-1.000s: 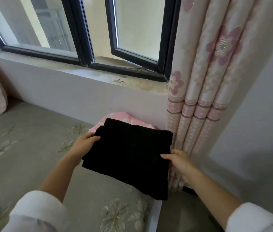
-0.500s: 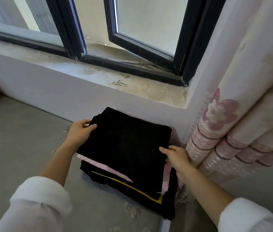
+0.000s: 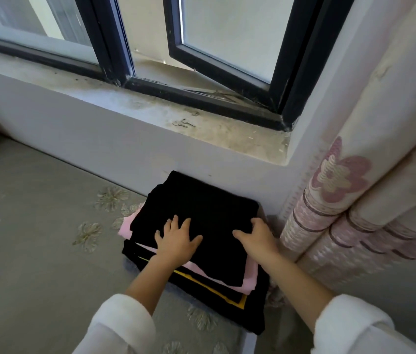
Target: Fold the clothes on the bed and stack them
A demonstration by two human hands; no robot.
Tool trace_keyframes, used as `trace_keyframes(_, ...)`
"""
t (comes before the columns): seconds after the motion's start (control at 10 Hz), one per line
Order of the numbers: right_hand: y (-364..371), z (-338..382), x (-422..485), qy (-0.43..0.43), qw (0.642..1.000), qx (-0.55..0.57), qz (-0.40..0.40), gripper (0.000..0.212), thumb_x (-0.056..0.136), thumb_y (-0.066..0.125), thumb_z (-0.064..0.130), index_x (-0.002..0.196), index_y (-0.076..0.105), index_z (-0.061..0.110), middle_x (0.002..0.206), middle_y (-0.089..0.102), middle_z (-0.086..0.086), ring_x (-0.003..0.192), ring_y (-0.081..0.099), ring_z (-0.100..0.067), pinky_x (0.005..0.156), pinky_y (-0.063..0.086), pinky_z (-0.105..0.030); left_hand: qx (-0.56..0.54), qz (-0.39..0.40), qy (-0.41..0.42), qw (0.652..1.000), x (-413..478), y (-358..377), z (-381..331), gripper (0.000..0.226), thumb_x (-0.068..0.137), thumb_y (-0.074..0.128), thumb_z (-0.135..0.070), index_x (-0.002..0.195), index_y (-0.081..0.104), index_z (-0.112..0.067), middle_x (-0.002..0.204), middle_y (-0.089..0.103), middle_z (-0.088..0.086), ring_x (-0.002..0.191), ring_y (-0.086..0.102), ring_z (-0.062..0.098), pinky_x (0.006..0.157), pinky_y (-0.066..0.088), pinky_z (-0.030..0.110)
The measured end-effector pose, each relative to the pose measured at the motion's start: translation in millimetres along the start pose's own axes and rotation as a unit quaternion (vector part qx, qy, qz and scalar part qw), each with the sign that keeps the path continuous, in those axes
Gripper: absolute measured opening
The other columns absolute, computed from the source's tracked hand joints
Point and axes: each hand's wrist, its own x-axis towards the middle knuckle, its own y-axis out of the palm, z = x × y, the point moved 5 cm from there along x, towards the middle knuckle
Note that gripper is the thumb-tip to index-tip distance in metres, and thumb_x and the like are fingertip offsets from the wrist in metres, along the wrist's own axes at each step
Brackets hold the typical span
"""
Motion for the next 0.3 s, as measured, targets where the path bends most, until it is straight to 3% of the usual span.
trace_keyframes(0.1, -18, 26, -21, -0.038, 0.999, 0.038, -0.001, 0.054, 0.087, 0.066, 0.031, 0.133, 0.047, 0.009, 0.131, 0.052, -0.008, 0.121, 0.05, -0.022, 0.098, 0.04, -0.03, 0.001, 0.001, 0.021, 1.0, -5, 4, -7, 0.068, 0.094, 0.038, -0.057, 0.151, 0.016, -0.026, 0.159, 0.006, 0.011, 0.146, 0.004, 0.031, 0.115, 0.009, 0.053)
trace_keyframes(0.2, -50, 59, -53, -0.089, 0.984, 0.151, 0.014, 0.02, 0.088, 0.066, 0.024, 0.106, 0.061, 0.018, 0.109, 0.064, -0.004, 0.103, 0.061, -0.019, 0.088, 0.051, -0.034, -0.003, 0.04, 0.025, 0.999, -8, 14, -8, 0.069, 0.096, 0.036, -0.055, 0.152, 0.01, -0.024, 0.159, 0.0, 0.014, 0.146, -0.001, 0.034, 0.116, 0.008, 0.051)
trace_keyframes(0.3, -102, 92, -101, -0.19, 0.953, 0.236, 0.018, 0.004, 0.084, 0.07, 0.026, 0.086, 0.068, 0.023, 0.087, 0.072, 0.0, 0.082, 0.068, -0.013, 0.066, 0.053, -0.02, -0.005, 0.055, 0.011, 0.998, -9, 19, -8, 0.068, 0.097, 0.036, -0.052, 0.152, 0.007, -0.023, 0.159, -0.005, 0.015, 0.146, -0.005, 0.035, 0.116, 0.007, 0.051)
